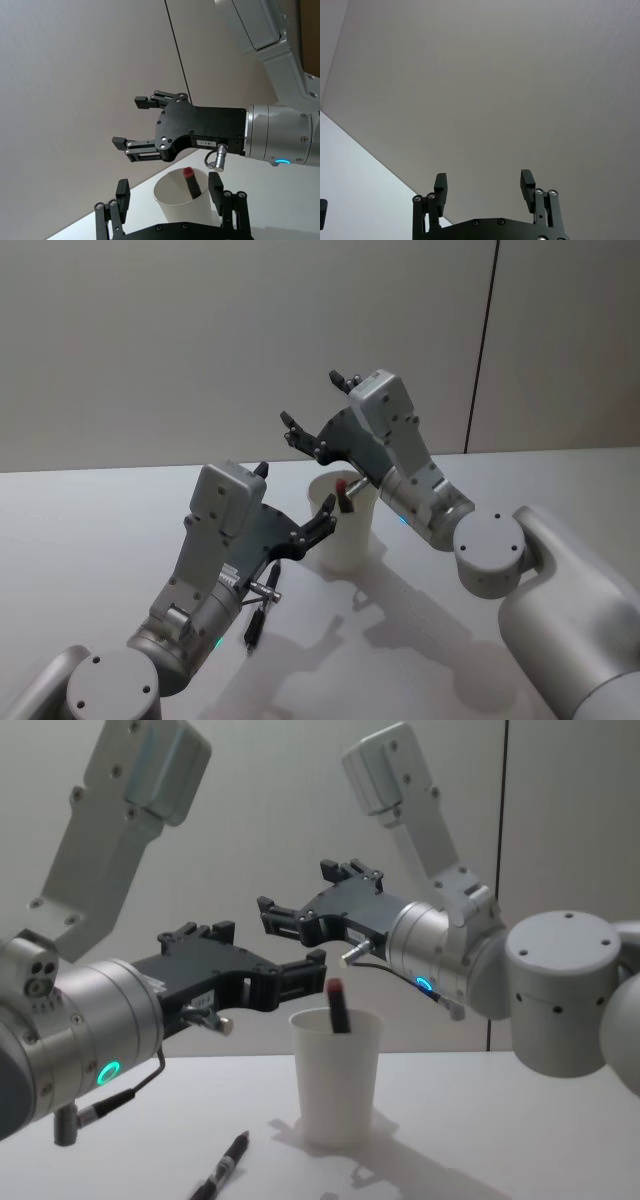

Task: Place the pen into the pen holder.

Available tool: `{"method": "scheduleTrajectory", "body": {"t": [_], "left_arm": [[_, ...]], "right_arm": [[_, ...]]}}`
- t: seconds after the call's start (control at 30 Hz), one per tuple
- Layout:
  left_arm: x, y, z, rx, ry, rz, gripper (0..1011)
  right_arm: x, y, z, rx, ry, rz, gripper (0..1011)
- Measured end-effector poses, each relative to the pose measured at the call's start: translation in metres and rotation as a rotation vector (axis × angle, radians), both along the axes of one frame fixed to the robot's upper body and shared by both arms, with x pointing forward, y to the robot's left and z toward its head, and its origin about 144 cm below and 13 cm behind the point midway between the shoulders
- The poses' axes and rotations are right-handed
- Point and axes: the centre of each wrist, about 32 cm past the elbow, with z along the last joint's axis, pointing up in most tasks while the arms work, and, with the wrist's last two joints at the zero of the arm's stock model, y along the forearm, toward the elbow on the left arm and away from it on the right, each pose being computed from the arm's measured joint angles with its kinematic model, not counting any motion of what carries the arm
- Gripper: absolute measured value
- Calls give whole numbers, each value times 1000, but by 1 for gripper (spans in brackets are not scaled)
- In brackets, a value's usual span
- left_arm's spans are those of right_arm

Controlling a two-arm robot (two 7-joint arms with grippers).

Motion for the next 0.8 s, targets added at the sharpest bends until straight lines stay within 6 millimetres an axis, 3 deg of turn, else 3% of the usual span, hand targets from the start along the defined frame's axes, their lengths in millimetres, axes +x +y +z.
{"method": "scheduleTrajectory", "body": {"t": [0.17, 0.8], "left_arm": [[0, 0, 0, 0, 0, 0, 1000], [0, 0, 0, 0, 0, 0, 1000]], "right_arm": [[0, -1, -1, 1, -1, -1, 999], [-21, -11, 9, 37, -23, -42, 1002]]}}
